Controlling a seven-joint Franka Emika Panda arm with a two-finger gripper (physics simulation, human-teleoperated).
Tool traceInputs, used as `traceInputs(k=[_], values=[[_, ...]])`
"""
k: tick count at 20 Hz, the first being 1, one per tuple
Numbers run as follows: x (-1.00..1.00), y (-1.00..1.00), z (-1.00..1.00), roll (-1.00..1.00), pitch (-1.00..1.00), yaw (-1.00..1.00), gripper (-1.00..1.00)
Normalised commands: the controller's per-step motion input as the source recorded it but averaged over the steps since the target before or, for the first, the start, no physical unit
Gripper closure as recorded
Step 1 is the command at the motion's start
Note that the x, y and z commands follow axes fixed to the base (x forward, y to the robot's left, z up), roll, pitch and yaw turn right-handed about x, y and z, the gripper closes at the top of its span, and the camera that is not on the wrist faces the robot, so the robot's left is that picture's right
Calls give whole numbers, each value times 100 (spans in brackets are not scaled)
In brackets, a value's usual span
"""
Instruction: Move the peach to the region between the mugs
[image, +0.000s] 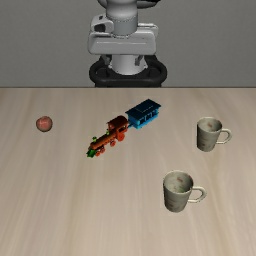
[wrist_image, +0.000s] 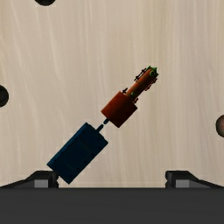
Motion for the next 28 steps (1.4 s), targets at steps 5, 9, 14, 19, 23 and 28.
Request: traceInputs(k=[5, 9, 14, 19, 23, 28], values=[[0, -100, 0, 0, 0, 0, -100], [0, -100, 0, 0, 0, 0, -100], [0, -100, 0, 0, 0, 0, -100], [0, -100, 0, 0, 0, 0, -100], [0, -50, -50, 0, 0, 0, -100], [0, 0, -100, 0, 0, 0, -100]])
